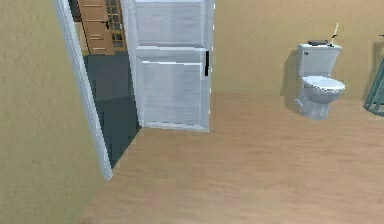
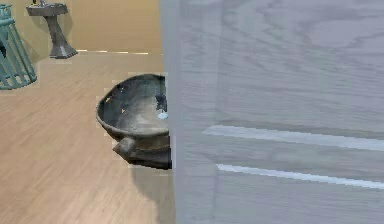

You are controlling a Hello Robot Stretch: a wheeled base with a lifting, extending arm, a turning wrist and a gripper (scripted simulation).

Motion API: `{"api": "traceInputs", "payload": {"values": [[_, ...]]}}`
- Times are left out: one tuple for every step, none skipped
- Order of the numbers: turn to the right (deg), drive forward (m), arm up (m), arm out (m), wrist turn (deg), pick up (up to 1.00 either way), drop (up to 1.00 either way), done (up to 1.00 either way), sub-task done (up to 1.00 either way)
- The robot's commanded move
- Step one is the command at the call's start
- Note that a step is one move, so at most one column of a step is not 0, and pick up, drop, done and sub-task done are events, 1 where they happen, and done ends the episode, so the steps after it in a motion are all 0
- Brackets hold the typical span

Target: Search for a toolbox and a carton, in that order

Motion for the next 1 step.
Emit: {"api": "traceInputs", "payload": {"values": [[6.0,0.00,0.00,0.00,0.0,0.00,0.00,0.00,0.00]]}}
